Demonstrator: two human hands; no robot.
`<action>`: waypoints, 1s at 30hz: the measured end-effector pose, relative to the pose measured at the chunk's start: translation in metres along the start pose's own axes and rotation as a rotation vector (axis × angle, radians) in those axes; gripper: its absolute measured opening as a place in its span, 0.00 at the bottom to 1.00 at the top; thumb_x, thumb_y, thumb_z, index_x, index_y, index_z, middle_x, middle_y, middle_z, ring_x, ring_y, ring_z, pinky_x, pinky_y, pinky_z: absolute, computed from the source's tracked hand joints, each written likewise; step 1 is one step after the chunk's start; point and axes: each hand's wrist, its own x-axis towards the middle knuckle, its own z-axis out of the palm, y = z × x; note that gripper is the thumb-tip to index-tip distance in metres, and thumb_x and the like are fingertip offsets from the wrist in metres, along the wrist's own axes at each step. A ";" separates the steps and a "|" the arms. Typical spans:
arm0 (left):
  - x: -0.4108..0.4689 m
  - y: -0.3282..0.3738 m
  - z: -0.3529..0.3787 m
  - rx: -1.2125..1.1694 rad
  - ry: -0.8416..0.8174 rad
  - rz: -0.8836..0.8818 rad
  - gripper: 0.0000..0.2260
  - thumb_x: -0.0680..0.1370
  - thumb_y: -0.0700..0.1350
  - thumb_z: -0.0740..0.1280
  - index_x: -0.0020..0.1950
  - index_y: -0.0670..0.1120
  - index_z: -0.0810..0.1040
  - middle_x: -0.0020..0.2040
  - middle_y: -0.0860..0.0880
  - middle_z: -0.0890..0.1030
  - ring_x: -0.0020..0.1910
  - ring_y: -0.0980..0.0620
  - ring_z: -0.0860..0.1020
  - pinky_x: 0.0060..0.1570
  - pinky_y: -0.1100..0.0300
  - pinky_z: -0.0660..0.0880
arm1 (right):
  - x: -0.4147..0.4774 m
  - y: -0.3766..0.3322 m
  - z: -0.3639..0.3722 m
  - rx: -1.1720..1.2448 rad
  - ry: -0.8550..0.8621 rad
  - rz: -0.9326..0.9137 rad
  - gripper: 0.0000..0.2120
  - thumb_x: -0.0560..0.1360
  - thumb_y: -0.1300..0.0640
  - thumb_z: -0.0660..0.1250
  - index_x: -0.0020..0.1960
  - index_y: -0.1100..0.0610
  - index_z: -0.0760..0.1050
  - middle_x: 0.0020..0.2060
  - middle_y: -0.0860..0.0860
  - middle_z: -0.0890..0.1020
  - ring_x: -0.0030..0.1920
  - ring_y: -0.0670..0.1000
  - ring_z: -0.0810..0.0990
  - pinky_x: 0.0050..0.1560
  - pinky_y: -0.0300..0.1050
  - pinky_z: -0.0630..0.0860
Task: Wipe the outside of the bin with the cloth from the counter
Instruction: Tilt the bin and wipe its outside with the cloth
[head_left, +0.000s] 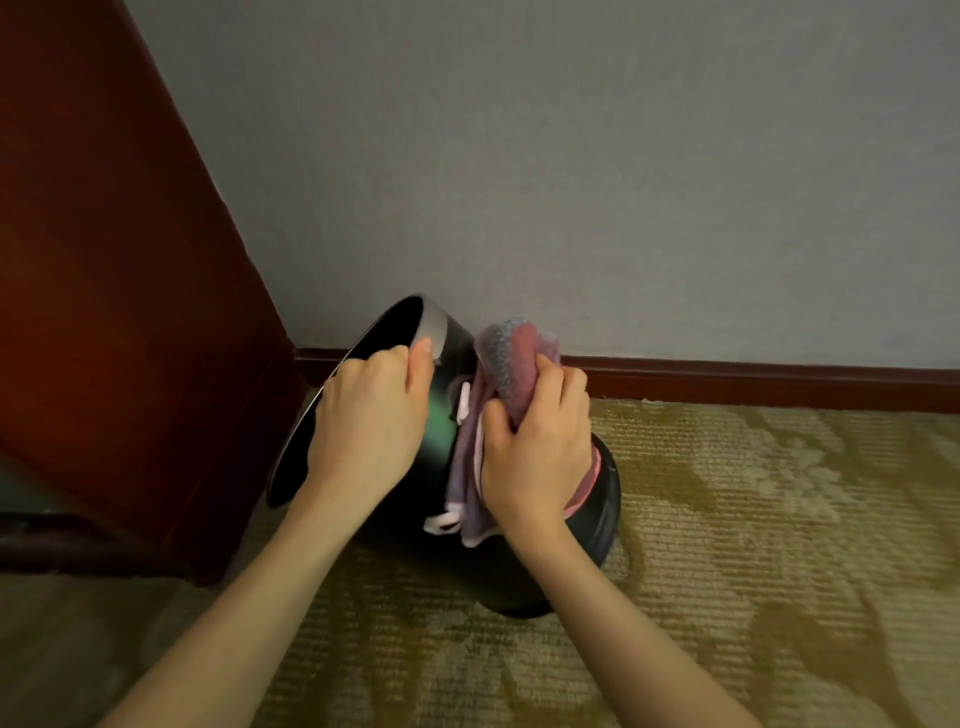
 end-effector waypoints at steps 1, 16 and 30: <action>-0.002 0.000 -0.001 -0.005 -0.005 0.007 0.20 0.81 0.52 0.51 0.31 0.47 0.66 0.28 0.46 0.72 0.32 0.40 0.75 0.32 0.54 0.62 | 0.003 0.000 0.001 0.018 -0.018 0.015 0.18 0.68 0.51 0.61 0.53 0.62 0.73 0.45 0.57 0.75 0.42 0.58 0.76 0.35 0.53 0.74; -0.028 -0.006 -0.015 -0.098 -0.042 -0.049 0.23 0.78 0.56 0.47 0.33 0.44 0.71 0.26 0.45 0.73 0.28 0.42 0.73 0.29 0.51 0.66 | 0.065 -0.001 0.032 -0.075 -0.378 0.259 0.14 0.75 0.49 0.61 0.54 0.58 0.72 0.52 0.58 0.77 0.51 0.62 0.76 0.45 0.50 0.68; -0.005 -0.014 -0.009 -0.133 0.002 -0.078 0.18 0.81 0.49 0.52 0.44 0.42 0.78 0.38 0.41 0.81 0.41 0.37 0.77 0.37 0.51 0.67 | -0.002 -0.042 0.009 0.096 -0.058 0.037 0.17 0.68 0.54 0.67 0.54 0.60 0.72 0.47 0.56 0.75 0.45 0.57 0.76 0.38 0.50 0.73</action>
